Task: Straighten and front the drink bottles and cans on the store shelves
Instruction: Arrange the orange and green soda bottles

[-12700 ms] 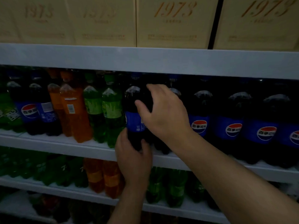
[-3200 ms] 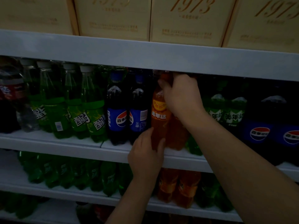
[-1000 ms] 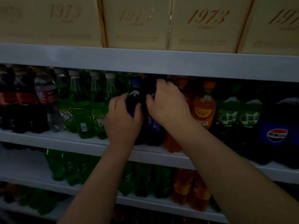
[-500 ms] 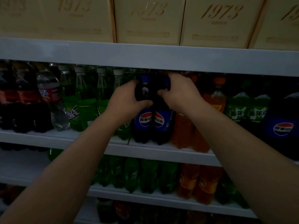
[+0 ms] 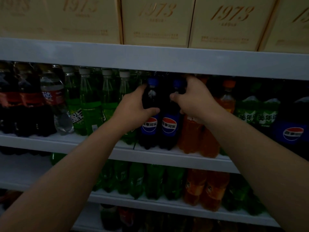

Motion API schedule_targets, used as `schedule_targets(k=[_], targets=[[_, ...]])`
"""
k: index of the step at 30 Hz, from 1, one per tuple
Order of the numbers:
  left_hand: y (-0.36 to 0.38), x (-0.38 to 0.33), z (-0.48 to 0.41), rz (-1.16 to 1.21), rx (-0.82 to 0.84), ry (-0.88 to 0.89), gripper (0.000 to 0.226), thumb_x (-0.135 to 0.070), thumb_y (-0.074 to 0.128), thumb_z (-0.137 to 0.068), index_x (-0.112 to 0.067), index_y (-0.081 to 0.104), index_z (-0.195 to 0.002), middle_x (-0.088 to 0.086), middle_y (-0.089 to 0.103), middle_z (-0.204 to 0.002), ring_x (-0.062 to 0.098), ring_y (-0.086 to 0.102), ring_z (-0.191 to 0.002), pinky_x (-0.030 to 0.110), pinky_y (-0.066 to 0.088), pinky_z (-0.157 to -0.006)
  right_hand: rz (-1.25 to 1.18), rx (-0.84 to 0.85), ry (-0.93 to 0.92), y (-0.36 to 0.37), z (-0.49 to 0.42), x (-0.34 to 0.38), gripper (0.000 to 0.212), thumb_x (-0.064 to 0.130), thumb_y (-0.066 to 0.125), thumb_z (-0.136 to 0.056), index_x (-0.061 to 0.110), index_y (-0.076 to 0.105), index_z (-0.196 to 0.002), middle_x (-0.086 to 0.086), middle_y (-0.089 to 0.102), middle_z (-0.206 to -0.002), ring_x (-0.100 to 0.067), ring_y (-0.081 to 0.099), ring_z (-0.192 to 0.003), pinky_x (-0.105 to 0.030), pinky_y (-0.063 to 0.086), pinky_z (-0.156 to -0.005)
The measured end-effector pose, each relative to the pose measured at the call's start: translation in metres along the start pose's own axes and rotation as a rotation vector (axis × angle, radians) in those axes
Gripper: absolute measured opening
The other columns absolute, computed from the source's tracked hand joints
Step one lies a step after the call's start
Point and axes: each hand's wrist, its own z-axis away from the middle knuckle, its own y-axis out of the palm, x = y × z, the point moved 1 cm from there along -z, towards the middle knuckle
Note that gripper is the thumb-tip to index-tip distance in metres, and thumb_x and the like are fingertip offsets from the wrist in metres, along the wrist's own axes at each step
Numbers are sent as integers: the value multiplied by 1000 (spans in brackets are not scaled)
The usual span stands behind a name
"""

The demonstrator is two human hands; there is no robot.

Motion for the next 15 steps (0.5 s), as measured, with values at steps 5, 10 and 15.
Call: schedule_targets(k=[5, 10, 15], targets=[[-4, 2, -3, 87, 102, -27, 78, -36, 76, -75, -31, 34, -141, -11, 56, -124, 5, 53, -105, 18, 42, -80, -139, 43, 49, -10, -1, 0, 42, 14, 55, -92, 24, 45, -131, -5, 61, -97, -7, 53, -34, -16, 38, -34], [-6, 0, 0, 97, 136, -34, 79, -36, 73, -79, -39, 26, -143, -25, 48, -115, -4, 53, -96, 6, 41, -70, -103, 114, 18, -12, 0, 0, 44, 16, 47, -96, 28, 39, -138, -6, 59, -105, -10, 57, -38, -22, 41, -36], [-1, -4, 6, 97, 114, -21, 76, -32, 68, -84, -38, 23, -144, -21, 47, -126, 0, 52, -108, 17, 45, -84, -97, 142, -2, -13, -3, -1, 43, 16, 46, -97, 31, 41, -136, -7, 62, -93, -9, 55, -35, -30, 48, -41]])
